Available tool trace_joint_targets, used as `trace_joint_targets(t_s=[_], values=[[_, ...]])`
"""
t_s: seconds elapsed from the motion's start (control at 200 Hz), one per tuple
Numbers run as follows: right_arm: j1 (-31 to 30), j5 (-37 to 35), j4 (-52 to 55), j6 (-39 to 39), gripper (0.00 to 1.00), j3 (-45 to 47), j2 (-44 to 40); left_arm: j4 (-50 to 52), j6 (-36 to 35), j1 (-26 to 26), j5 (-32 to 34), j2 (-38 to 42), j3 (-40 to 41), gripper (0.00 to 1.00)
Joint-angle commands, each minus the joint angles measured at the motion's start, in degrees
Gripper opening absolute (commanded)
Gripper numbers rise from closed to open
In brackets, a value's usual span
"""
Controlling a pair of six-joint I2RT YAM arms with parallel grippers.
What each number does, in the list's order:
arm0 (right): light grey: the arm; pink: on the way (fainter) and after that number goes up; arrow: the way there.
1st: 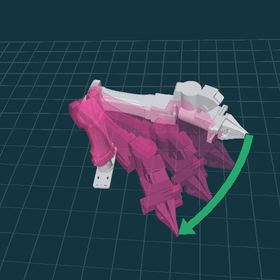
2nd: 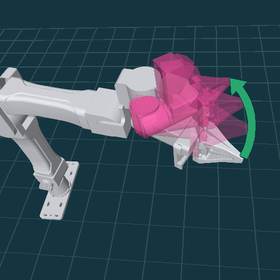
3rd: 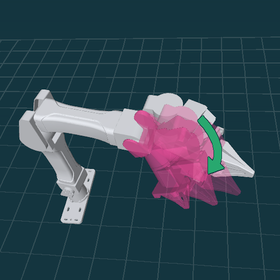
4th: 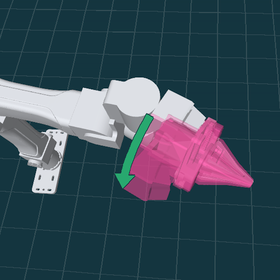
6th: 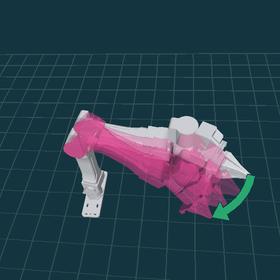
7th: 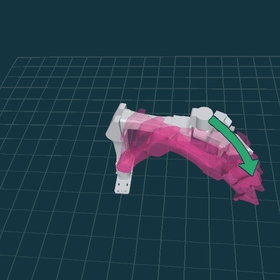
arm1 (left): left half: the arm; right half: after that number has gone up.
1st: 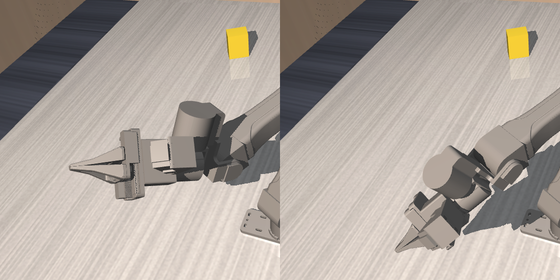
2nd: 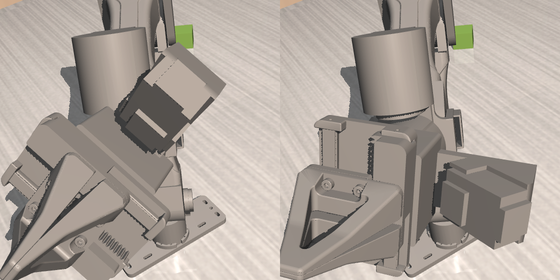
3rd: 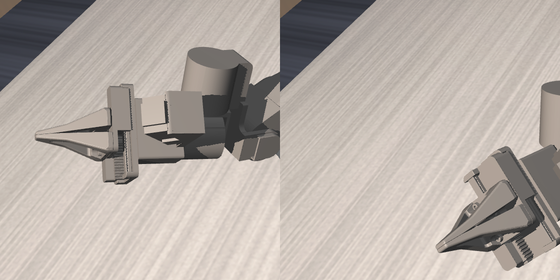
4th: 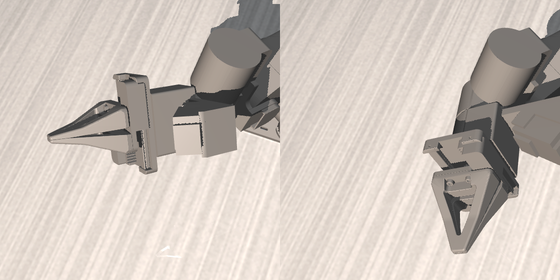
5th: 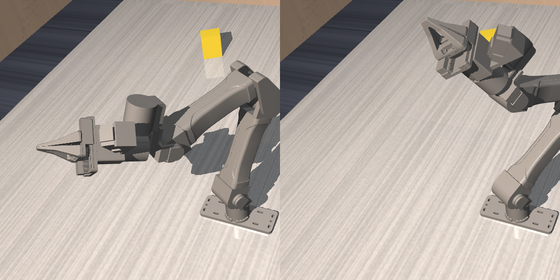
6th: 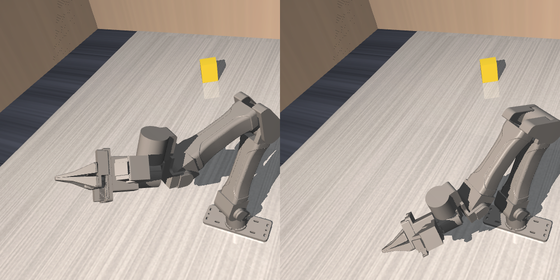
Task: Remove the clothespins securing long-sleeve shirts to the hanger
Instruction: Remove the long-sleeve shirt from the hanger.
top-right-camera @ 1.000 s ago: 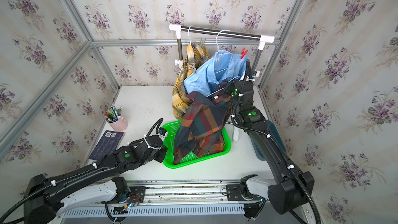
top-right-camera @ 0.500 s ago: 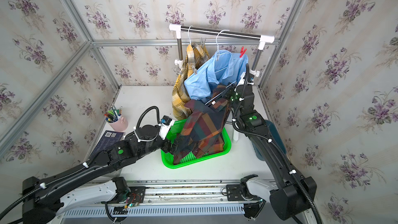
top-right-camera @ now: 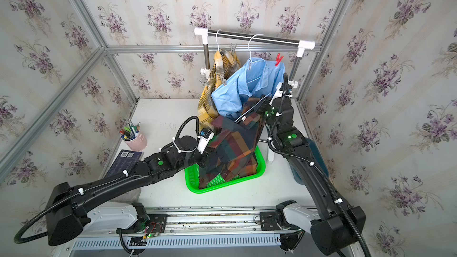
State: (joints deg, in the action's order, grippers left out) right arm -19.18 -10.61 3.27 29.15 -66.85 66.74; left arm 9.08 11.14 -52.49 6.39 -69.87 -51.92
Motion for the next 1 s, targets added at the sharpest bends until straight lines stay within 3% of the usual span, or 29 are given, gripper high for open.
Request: trace_joint_targets(t_s=[0.0,0.205,0.395,0.59,0.814,0.854,0.919,0.994], values=[[-0.1,-0.4,-2.6,1.0,0.00,-0.6,0.6,-0.2,1.4,0.2,1.6,3.3,2.2,0.00],[-0.1,-5.2,-3.1,2.1,0.00,-1.5,2.7,4.6,5.1,-0.1,4.1,14.5,10.4,0.00],[0.0,-4.5,-4.8,5.0,0.00,-2.5,4.5,6.7,9.6,-0.3,6.4,20.1,17.3,0.00],[0.0,-3.5,-4.6,5.7,0.00,-4.1,3.5,6.3,15.0,-0.5,8.7,16.5,20.3,0.00],[-0.3,1.8,-3.4,7.6,0.00,-5.0,1.7,1.5,12.1,-0.6,9.6,8.5,17.2,0.00],[-1.1,2.3,-3.3,8.0,0.00,-4.6,1.2,1.5,11.4,-0.5,9.7,6.9,15.5,0.17],[-3.5,2.1,-3.1,8.0,0.00,-3.8,0.5,2.1,9.9,-0.6,9.3,6.5,12.6,0.65],[-6.0,1.8,-2.3,8.1,0.00,-2.8,-0.1,4.3,7.5,-0.7,8.8,10.7,9.4,0.89]])
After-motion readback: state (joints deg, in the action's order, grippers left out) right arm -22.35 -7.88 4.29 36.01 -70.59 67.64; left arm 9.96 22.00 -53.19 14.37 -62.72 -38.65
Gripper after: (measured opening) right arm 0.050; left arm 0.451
